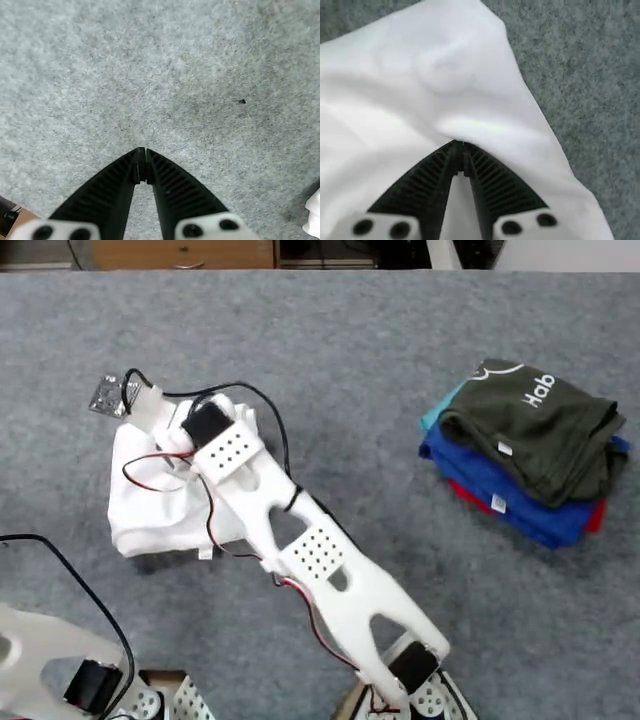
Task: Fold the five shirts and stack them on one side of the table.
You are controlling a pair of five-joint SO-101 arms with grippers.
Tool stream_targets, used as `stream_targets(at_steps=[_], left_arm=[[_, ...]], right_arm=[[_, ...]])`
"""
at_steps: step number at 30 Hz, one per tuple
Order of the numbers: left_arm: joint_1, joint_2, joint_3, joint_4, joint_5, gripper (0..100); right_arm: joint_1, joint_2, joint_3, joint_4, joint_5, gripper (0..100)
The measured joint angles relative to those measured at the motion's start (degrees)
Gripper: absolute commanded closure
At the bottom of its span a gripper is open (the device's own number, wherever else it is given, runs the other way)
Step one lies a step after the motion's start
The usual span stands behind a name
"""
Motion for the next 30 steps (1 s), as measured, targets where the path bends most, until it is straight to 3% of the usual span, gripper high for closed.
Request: stream_targets(at_steps=[4,9,15,30], left_arm=[[0.0,0.0,0.0,0.0,0.0,98],[0.0,0.0,0.0,0.0,0.0,98],[0.0,0.0,0.0,0.0,0.0,98],[0.0,0.0,-2.0,0.0,0.0,98]], right_arm=[[0.0,0.2,-0.1,1.7,0.0,99.5],[0.0,0.1,-1.4,11.8,0.0,99.5],[0.5,-3.3,-0.1,13.5,0.0,99.5],[2.0,-24.1,35.7,13.5,0.0,99.5]])
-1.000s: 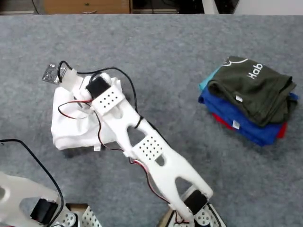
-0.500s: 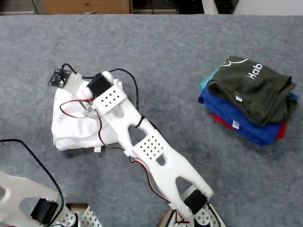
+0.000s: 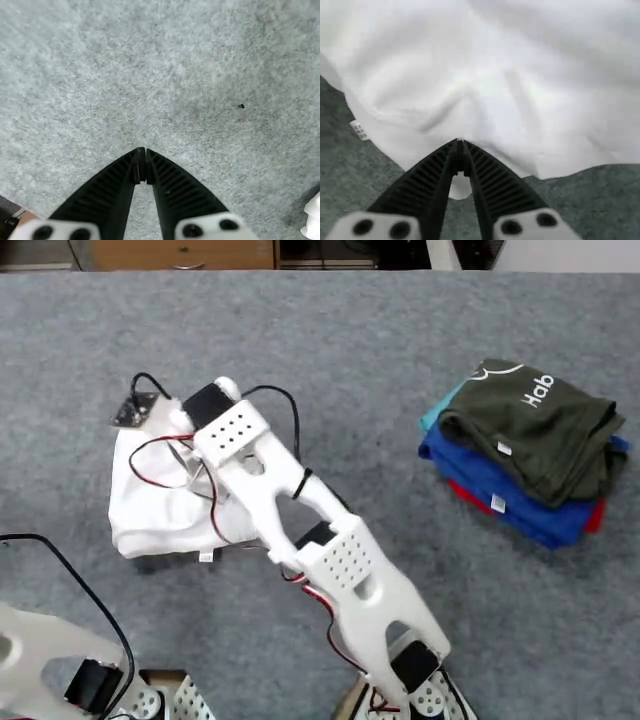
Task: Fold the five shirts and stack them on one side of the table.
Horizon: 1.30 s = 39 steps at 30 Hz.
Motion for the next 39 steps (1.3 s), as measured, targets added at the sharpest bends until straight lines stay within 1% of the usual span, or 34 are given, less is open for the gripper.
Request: stream_targets(at_steps=[5,13,23,28,34,37,39], left_arm=[[0.0,0.0,0.0,0.0,0.0,98],[0.0,0.0,0.0,0.0,0.0,98],[0.0,0.0,0.0,0.0,0.0,98],[0.0,0.0,0.0,0.0,0.0,98],[0.0,0.0,0.0,0.0,0.0,98],[0.0,0.0,0.0,0.0,0.0,98],[0.0,0.0,0.0,0.0,0.0,98]], right_arm=[[1.0,-0.1,-1.1,-2.2,0.0,99.5],[0.1,0.4,-2.0,-14.2,-0.1,99.5],[-0.4,0.8,-2.0,-18.5,-0.1,99.5],[-0.4,3.6,-2.4,-16.6,-0.1,99.5],[-0.4,5.0,-2.8,-7.2,0.0,99.5],[-0.4,5.0,-6.0,-1.4,0.0,99.5],[-0.4,4.9,-7.0,-0.3,0.0,99.5]])
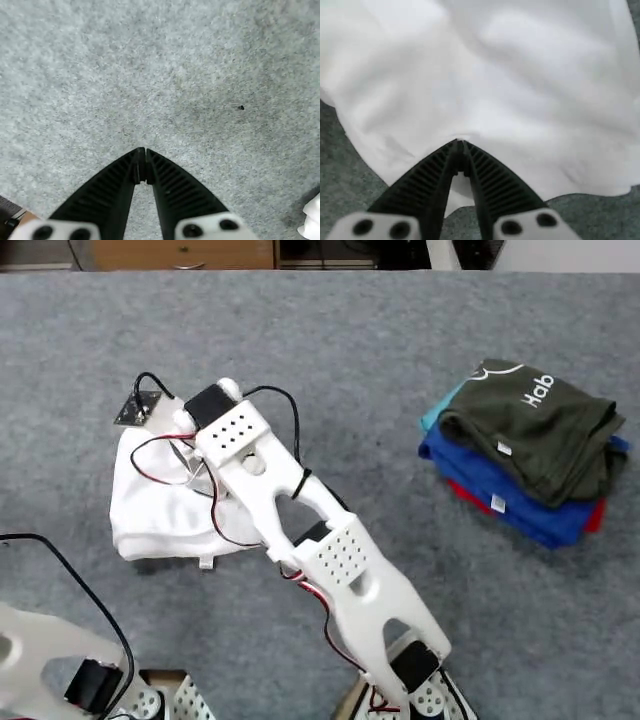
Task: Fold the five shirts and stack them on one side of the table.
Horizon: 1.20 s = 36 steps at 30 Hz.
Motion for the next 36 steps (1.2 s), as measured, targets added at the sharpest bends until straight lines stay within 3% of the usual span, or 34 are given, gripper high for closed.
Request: stream_targets(at_steps=[5,18,27,36], left_arm=[[0.0,0.0,0.0,0.0,0.0,98],[-0.7,0.0,0.0,0.0,0.0,98],[-0.7,0.0,0.0,0.0,0.0,98],[-0.7,0.0,0.0,0.0,0.0,98]], right_arm=[[0.0,-1.5,1.5,0.1,0.0,99.5],[0.5,-10.2,24.8,0.1,0.0,99.5],[0.7,-24.7,40.7,0.1,0.0,99.5],[0.9,-28.0,52.0,-4.9,0.0,99.5]])
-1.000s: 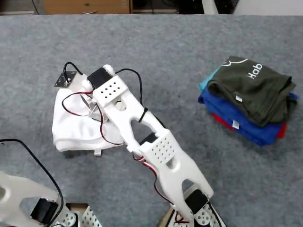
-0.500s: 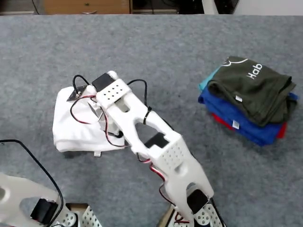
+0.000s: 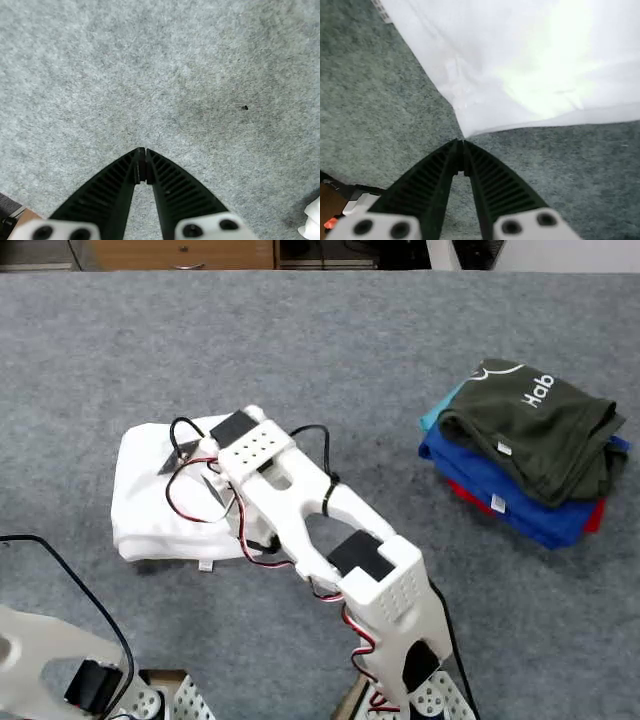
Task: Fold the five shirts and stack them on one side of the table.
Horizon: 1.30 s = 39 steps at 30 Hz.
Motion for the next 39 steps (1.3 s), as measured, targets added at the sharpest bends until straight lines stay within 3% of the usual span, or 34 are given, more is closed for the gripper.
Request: stream_targets(at_steps=[6,12,20,28,34,39], left_arm=[[1.8,0.0,0.0,0.0,0.0,98],[9.9,-0.7,0.0,0.0,2.4,98],[33.4,-7.8,0.0,0.0,9.9,98],[56.2,-9.3,0.0,-0.3,12.1,98],[62.6,-3.8,0.0,-5.6,18.5,98],[62.1,3.7,0.0,-8.4,19.3,98]], right_arm=[[3.7,-8.4,-5.7,2.9,0.0,99.4],[7.6,-11.0,-13.5,-2.6,0.0,99.4],[12.0,-1.1,-14.2,-17.3,-0.8,99.4],[19.9,4.3,-14.5,-21.4,-4.8,99.4],[23.2,7.4,-12.5,-30.0,-7.4,99.4],[23.6,9.8,-11.8,-34.7,-9.3,99.4]])
